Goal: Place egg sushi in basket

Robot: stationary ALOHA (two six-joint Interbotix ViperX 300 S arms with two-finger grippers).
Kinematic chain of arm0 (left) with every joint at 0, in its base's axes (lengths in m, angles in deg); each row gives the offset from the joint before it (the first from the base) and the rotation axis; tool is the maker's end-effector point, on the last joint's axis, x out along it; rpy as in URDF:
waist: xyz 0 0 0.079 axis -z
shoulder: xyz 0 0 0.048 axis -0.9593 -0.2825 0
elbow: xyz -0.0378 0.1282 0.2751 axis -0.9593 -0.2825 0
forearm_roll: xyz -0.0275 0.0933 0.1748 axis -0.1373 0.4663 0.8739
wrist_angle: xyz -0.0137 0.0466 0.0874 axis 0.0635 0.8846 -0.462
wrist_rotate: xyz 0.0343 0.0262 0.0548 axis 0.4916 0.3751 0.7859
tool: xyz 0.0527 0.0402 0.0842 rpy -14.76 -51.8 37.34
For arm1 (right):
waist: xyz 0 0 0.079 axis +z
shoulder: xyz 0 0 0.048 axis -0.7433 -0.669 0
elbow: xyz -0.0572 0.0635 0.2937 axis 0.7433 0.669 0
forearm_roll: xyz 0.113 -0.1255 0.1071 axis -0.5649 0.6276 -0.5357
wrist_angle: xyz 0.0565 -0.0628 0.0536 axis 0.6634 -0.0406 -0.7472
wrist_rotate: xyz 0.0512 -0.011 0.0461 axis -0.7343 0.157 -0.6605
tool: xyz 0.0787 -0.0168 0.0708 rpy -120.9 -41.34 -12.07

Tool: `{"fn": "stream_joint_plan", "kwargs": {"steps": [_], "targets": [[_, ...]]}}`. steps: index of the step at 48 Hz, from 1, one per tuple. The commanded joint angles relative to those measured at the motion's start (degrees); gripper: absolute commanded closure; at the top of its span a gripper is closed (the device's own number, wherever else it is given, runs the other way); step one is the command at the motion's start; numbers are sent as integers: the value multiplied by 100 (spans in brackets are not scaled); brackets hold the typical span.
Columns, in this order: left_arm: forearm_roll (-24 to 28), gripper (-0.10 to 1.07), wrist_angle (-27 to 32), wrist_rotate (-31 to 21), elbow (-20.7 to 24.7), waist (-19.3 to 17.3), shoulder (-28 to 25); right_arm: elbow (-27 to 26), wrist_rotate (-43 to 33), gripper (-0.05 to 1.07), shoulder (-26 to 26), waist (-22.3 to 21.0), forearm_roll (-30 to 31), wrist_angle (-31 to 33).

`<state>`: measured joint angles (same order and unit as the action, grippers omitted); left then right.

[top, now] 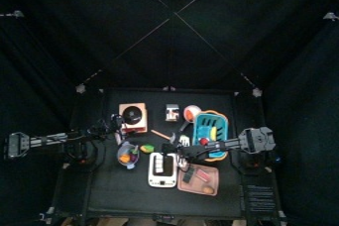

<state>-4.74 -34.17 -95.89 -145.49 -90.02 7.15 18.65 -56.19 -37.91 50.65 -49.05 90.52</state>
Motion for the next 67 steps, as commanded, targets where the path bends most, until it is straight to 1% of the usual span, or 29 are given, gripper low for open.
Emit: {"fn": "stream_joint_plan", "kwargs": {"steps": [1, 6, 11, 18, 24, 30, 35, 37, 44, 46, 52, 61, 67], "targets": [[-79, 7, 9, 9, 62, 18, 53, -185, -352, 33, 457, -18, 62, -229], [-114, 7, 9, 18, 44, 18, 114, -176, -747, 33, 738, -18, 176, -378], [-114, 7, 26, 18, 0, 9, 193, -141, -1239, 33, 1002, -18, 316, -387], [-149, 7, 246, 9, -44, 9, 352, 9, -1898, 33, 1283, -105, 501, -360], [-281, 7, 712, 18, -88, -9, 510, 193, -2470, 33, 1573, -369, 642, -272], [-369, 7, 1248, -9, -132, -35, 712, 360, -3182, 33, 1854, -826, 668, -229], [-519, 7, 1521, -35, -158, -35, 896, 545, -3630, 33, 2065, -1090, 747, -229], [-642, 7, 1626, -62, -149, -35, 958, 677, -3771, 33, 2145, -1178, 800, -211], [-1477, 7, 1907, -114, -70, -79, 1072, 1063, -3946, 33, 2294, -1362, 729, -97], [-1591, 7, 1934, -79, -62, -88, 1063, 1187, -3999, 33, 2347, -1415, 703, -44], [-1512, 7, 1942, -53, -79, -88, 1063, 1433, -4210, 33, 2610, -1512, 703, -53], [-1503, 7, 1942, -44, -114, -88, 1063, 1731, -4588, 33, 3173, -1688, 659, -62], [-1503, 7, 1942, -44, -141, -88, 1063, 2145, -5001, 33, 3331, -1898, 246, -185]]}}
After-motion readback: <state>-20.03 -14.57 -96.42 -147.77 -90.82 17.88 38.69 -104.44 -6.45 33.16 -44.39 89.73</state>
